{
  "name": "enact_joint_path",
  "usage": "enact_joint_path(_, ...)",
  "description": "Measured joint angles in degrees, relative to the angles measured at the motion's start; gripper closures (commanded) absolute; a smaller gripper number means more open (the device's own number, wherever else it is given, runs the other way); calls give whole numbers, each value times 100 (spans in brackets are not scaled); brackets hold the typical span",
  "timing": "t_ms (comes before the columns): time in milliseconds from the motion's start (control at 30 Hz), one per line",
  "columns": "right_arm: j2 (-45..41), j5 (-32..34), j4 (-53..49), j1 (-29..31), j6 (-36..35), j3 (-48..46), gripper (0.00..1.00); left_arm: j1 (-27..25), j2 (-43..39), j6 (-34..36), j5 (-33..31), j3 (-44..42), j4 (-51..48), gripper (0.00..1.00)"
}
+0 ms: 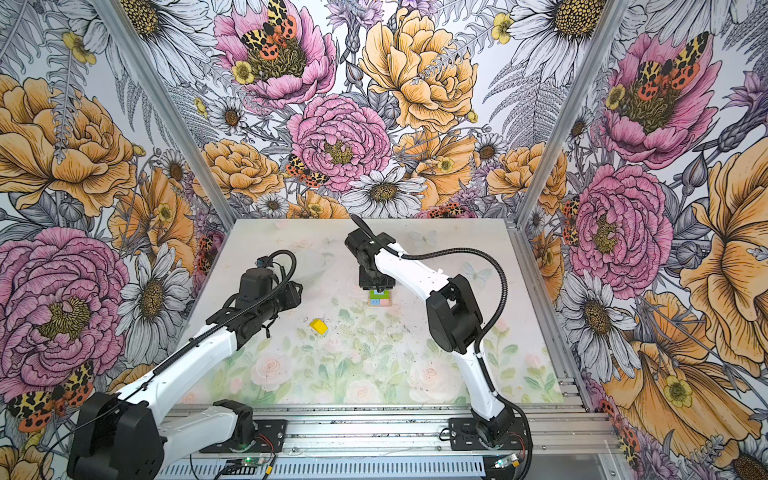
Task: Build the wood block tower
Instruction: 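Open the right gripper to release the light-blue cube onto the lime-green block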
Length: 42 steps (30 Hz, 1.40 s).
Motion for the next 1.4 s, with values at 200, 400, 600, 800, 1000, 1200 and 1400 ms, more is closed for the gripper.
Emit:
enact_joint_path(200, 0, 2, 0, 0, -7, 0, 62, 0, 0, 0, 0, 0, 0, 50)
enact_joint_path(400, 0, 0, 0, 0, -70, 0, 66, 0, 0, 0, 0, 0, 0, 50)
enact_joint_path(600, 0, 0, 0, 0, -72, 0, 64, 0, 0, 0, 0, 0, 0, 50)
enact_joint_path(800, 0, 0, 0, 0, -109, 0, 54, 0, 0, 0, 0, 0, 0, 50)
enact_joint_path(1000, 0, 0, 0, 0, -111, 0, 47, 0, 0, 0, 0, 0, 0, 50)
enact_joint_path(1200, -2, 31, -2, 0, -114, 0, 42, 0, 0, 0, 0, 0, -2, 50)
enact_joint_path(1400, -146, 201, -55, 0, -125, -7, 39, 0, 0, 0, 0, 0, -7, 50)
